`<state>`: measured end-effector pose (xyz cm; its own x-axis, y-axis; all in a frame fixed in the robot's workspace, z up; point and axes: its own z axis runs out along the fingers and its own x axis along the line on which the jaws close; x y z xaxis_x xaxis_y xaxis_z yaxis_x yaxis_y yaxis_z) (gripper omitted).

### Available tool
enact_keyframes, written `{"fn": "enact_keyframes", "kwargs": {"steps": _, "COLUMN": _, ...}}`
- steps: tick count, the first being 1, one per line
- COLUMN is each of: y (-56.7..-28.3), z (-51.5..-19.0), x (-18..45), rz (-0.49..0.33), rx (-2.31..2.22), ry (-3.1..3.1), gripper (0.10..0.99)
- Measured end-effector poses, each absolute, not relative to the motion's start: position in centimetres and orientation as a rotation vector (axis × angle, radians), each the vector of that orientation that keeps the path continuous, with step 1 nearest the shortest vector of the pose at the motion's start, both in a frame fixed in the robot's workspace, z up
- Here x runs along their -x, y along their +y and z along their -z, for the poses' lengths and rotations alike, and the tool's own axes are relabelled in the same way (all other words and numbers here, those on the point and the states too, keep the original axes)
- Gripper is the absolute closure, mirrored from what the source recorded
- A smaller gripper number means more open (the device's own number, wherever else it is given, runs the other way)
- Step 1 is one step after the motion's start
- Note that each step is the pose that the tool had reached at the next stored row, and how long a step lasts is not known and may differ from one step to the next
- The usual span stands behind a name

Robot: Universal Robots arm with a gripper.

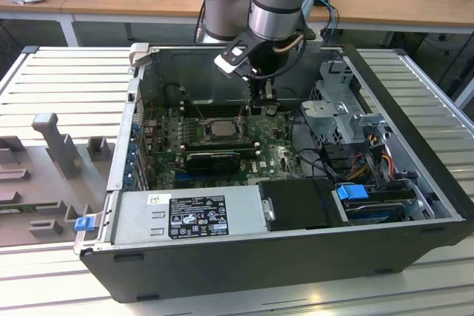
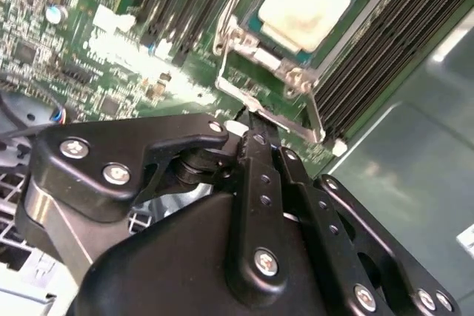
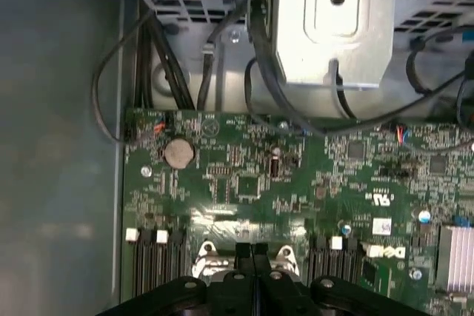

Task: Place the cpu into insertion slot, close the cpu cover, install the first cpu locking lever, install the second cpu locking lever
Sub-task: 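Close the cpu cover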

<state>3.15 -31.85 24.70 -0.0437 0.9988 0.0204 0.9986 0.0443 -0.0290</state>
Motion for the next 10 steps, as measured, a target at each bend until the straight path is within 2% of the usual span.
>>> {"fn": "enact_keyframes", "kwargs": {"steps": 10, "y": -31.8, "z": -24.1, "x": 0.8, "rz": -0.001, "rx": 2.149, "ry": -2.252, "gripper": 0.98}}
